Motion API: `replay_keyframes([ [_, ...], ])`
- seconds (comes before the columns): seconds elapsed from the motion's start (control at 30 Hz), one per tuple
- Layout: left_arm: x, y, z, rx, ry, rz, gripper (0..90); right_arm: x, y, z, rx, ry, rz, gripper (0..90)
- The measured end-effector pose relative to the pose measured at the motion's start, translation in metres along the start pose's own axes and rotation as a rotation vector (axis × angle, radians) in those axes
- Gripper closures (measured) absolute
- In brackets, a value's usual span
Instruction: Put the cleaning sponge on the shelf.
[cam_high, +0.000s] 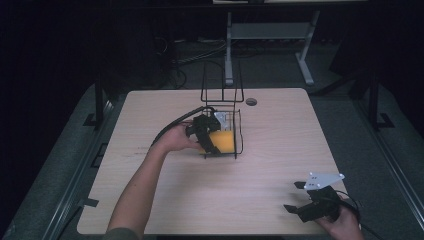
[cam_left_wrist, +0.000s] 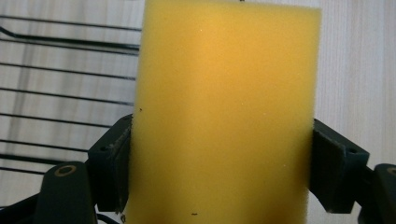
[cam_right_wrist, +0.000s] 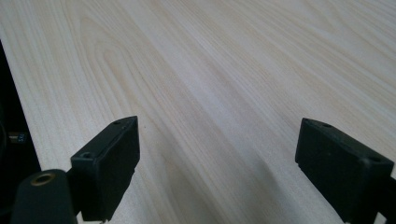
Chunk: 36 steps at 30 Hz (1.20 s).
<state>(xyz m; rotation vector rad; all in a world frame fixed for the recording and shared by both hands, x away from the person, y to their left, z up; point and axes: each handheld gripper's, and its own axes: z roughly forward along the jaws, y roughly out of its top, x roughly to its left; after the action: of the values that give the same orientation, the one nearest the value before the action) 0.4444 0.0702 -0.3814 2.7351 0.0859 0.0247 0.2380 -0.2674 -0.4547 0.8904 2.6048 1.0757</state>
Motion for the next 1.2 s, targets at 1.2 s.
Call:
replay_keyframes([
  [1.2,0.023,0.003,0.007,0.005,-0.007,-0.033,21.1,0.001,0.001,0.001,0.01,-0.001,-0.011,13.3],
])
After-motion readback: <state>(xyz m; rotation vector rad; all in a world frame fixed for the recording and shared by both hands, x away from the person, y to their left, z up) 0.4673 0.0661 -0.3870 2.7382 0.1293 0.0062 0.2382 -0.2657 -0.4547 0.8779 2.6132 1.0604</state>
